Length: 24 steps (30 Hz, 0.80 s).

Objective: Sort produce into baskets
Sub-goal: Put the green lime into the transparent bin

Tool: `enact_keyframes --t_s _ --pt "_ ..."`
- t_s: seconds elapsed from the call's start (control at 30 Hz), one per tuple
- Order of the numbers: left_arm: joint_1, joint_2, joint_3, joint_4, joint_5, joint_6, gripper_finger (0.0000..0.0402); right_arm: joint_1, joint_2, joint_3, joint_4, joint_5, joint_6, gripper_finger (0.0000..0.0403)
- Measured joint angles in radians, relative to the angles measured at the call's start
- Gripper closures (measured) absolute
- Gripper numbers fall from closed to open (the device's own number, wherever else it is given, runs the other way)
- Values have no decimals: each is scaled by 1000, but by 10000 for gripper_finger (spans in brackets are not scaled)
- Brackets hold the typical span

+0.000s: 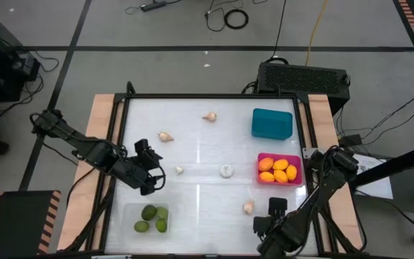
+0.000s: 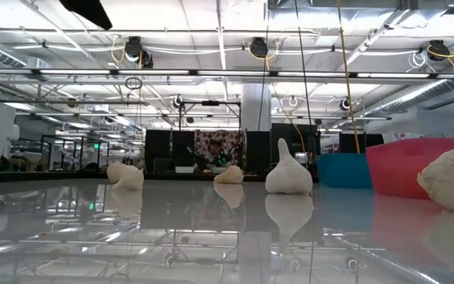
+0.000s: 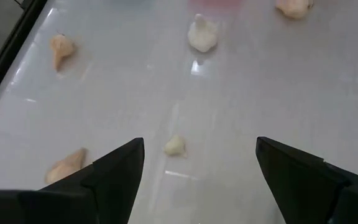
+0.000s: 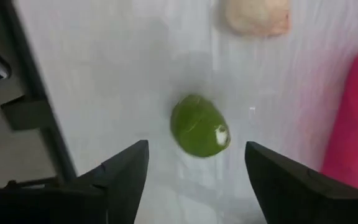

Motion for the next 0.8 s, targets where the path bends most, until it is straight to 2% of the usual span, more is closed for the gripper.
enact_keyframes --t_s 0.23,0.4,0.6,0.8 --pt "0 0 0 28 2 8 89 -35 0 -149 144 -63 -12 142" --pt "0 0 0 27 3 8 89 -57 0 -228 169 -88 -18 142" --pt "0 0 0 27 2 9 89 -69 0 -307 273 -140 -28 142" --pt "0 0 0 33 3 7 89 -74 -2 -348 292 -181 -14 143"
